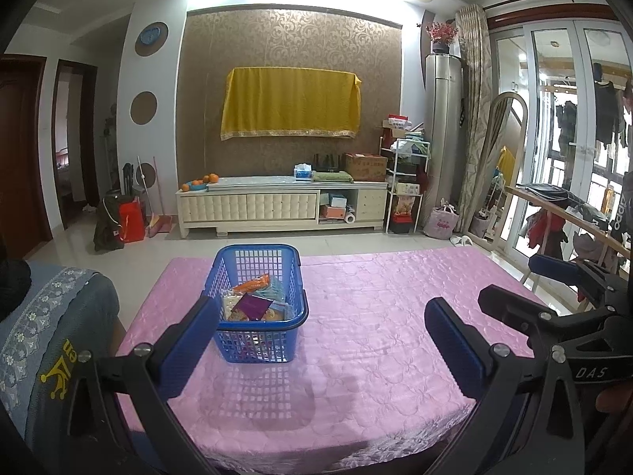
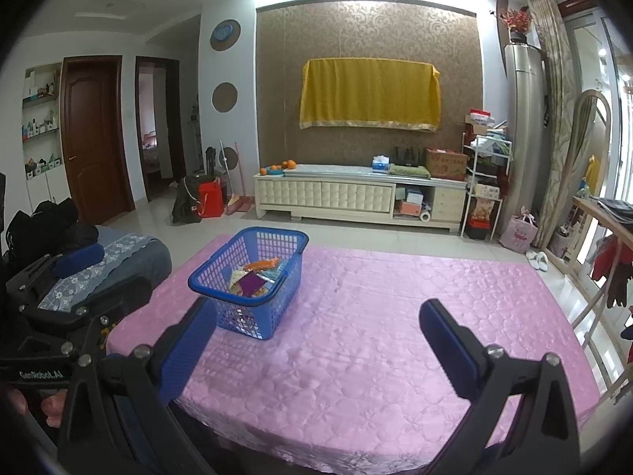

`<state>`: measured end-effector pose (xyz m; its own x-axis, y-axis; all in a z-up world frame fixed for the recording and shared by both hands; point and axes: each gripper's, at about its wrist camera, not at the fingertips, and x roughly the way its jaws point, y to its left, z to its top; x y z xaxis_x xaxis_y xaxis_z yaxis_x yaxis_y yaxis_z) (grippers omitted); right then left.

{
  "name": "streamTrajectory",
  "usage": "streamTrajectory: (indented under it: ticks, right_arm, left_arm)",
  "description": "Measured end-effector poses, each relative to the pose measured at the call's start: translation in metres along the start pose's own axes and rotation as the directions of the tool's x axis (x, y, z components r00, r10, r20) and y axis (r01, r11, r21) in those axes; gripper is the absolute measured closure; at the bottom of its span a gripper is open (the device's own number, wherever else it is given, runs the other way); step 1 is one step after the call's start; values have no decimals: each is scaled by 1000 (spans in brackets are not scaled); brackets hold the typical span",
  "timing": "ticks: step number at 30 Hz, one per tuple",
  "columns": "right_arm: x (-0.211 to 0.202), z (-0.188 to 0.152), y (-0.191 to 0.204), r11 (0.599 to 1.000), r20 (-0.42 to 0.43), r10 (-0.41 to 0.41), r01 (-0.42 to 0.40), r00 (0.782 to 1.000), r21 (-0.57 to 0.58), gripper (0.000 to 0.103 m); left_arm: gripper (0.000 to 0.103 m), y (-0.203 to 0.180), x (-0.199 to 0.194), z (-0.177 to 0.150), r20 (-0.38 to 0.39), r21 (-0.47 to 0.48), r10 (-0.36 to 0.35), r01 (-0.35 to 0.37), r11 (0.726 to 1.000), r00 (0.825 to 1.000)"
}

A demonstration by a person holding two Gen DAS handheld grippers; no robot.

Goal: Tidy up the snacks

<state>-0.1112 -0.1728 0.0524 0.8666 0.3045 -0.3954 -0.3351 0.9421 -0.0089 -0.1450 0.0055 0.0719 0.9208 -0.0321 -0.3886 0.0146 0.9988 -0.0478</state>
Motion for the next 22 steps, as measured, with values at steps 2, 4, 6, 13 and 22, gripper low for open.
streamTrajectory:
  ticks: [2,4,6,13,22]
  right_arm:
    - [0,-1,0,1000,0,1,-1,1000,1,0]
    - [0,0,0,1000,-1,0,0,1000,0,0]
    - [0,0,1,1000,-2,-1,1,1000,-1,0]
    - [0,0,0,1000,-4,-5,5,1000,0,0]
    - [-1,0,-3,1000,-8,-2,2,1000,-2,0]
  left_arm:
    - [0,0,0,0,-3,-2,-3,3,1000,1000]
    - [0,1,0,0,-5,-3,-6,6,1000,1000]
    - [0,2,0,1,-7,-5,-8,8,1000,1000]
    - [0,3,1,2,-18,-8,-17,16,1000,1000]
    - [0,4,0,1,-19,-30,-22,22,999,1000]
